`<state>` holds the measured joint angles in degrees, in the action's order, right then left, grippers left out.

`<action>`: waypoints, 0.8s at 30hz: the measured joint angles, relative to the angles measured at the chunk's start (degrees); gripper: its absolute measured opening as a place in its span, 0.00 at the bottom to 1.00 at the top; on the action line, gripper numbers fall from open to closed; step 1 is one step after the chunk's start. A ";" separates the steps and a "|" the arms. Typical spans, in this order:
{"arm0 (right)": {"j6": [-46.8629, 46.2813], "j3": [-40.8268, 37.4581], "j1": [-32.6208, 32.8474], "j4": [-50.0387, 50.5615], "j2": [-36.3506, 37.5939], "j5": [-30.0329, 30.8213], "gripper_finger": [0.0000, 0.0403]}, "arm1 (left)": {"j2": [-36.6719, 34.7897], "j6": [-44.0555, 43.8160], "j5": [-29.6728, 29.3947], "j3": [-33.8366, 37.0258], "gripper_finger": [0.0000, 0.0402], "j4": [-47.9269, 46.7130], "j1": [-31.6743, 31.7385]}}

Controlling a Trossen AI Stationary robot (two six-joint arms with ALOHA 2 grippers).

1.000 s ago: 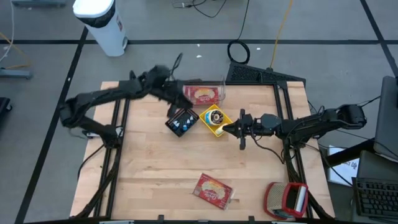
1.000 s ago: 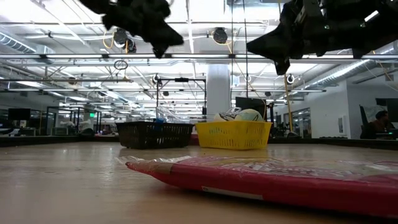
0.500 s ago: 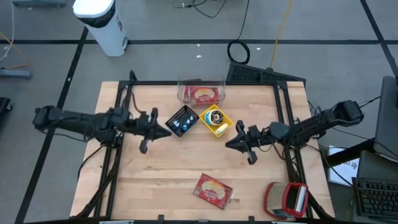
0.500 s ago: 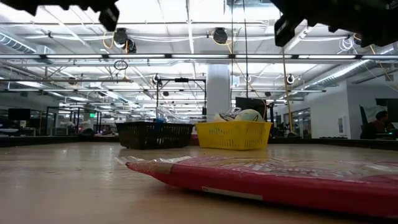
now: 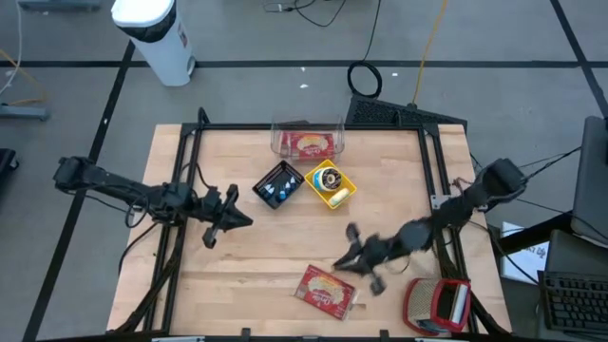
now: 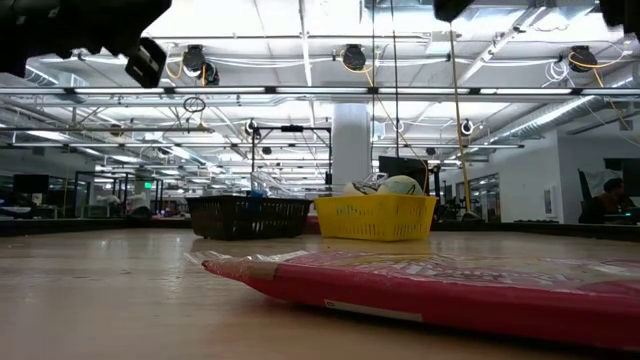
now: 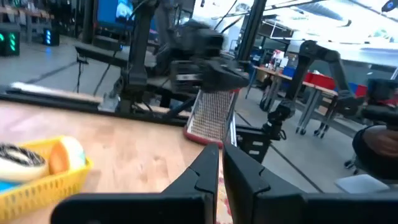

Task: Pick & Place Food Item
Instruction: Put the red bag into the transparent bin

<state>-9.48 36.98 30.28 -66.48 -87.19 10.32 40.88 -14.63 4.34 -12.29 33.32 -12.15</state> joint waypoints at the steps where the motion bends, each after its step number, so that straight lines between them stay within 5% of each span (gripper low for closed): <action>1: 0.44 3.24 1.09 5.01 -1.47 0.93 0.09 | -0.01 -0.72 -0.03 0.51 0.05 0.30 -0.18; 8: -3.96 28.61 7.80 56.35 -11.89 9.79 0.35 | -0.02 -2.65 -0.26 0.85 0.05 -0.05 -1.28; 12: -9.73 36.45 10.96 77.15 -17.89 11.94 0.49 | -0.02 -2.41 -0.28 0.87 0.05 -0.15 -1.78; 19: -29.24 37.28 13.79 95.81 -21.09 7.62 0.57 | -0.02 -3.09 -0.30 0.87 0.05 -0.48 -1.80; 24: -35.91 37.28 13.67 96.69 -21.35 7.64 0.56 | -0.02 -3.10 -0.39 0.87 0.05 -0.46 -1.80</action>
<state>-45.38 74.26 43.95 30.20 -108.54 17.96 40.86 -17.74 3.95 -11.42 32.85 -13.96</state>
